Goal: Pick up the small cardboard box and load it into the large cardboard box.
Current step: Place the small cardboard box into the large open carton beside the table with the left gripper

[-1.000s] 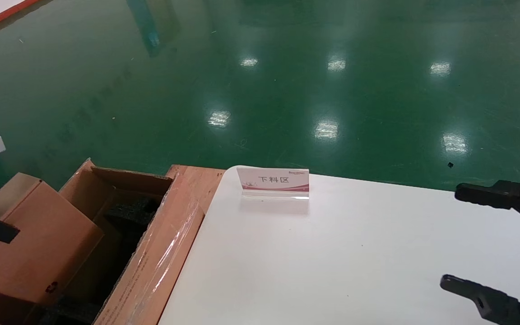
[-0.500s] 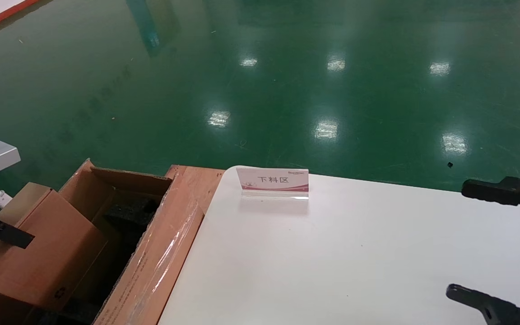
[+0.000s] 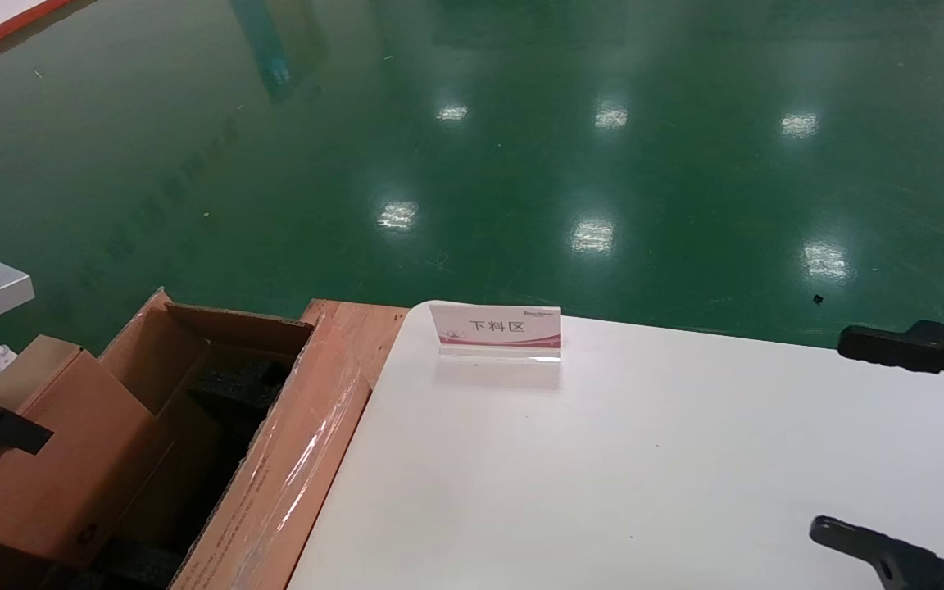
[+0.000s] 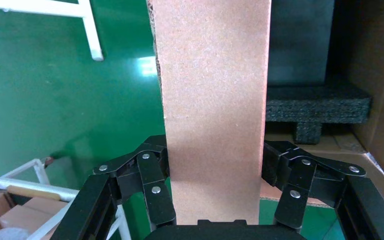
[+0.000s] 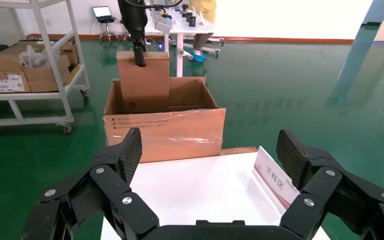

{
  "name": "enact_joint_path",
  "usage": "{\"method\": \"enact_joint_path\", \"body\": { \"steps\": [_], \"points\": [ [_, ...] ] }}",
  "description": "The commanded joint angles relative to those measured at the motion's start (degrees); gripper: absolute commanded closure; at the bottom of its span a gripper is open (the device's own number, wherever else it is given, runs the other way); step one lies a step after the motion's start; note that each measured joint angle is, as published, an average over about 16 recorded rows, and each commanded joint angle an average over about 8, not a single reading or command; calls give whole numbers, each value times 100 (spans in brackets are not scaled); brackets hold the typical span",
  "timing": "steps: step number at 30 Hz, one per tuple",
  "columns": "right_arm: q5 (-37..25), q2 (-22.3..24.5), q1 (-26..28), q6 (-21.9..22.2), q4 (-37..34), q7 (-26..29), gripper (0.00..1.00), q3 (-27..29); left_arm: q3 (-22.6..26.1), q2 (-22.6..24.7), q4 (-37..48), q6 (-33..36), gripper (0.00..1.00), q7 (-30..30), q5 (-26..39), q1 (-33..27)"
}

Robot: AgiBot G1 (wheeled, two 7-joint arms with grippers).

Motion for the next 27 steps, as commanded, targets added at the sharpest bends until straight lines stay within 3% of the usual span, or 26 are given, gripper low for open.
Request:
{"method": "enact_joint_path", "body": {
  "steps": [1, 27],
  "points": [
    [0, 0, 0, 0, 0, 0, 0, -1, 16, 16, -5, -15, 100, -13, 39, 22],
    [6, 4, 2, 4, 0, -4, 0, -9, -104, 39, 4, -532, 100, -196, 294, 411]
  ]
}}
